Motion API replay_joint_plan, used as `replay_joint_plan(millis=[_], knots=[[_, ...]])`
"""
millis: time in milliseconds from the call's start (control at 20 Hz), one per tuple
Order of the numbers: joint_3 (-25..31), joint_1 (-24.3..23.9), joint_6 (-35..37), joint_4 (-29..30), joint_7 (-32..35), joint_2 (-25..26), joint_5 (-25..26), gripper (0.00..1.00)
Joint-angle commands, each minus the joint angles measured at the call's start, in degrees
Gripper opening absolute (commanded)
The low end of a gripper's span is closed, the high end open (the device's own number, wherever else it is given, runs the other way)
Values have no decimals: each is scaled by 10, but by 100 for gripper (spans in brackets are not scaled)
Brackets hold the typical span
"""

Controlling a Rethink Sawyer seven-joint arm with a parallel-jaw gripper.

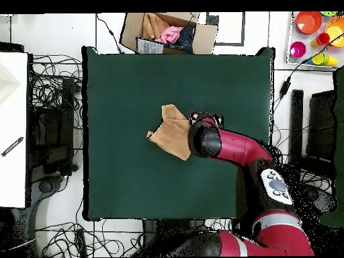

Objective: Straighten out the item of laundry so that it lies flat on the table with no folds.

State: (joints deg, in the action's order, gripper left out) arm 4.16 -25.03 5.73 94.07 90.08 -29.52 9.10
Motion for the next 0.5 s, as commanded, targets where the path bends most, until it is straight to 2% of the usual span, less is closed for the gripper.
replay_joint_plan(millis=[50,300,500], knots=[[55,-11,1,66,58,27,33,100],[60,-12,52,82,46,-9,21,100],[69,-24,58,79,35,5,23,100]])
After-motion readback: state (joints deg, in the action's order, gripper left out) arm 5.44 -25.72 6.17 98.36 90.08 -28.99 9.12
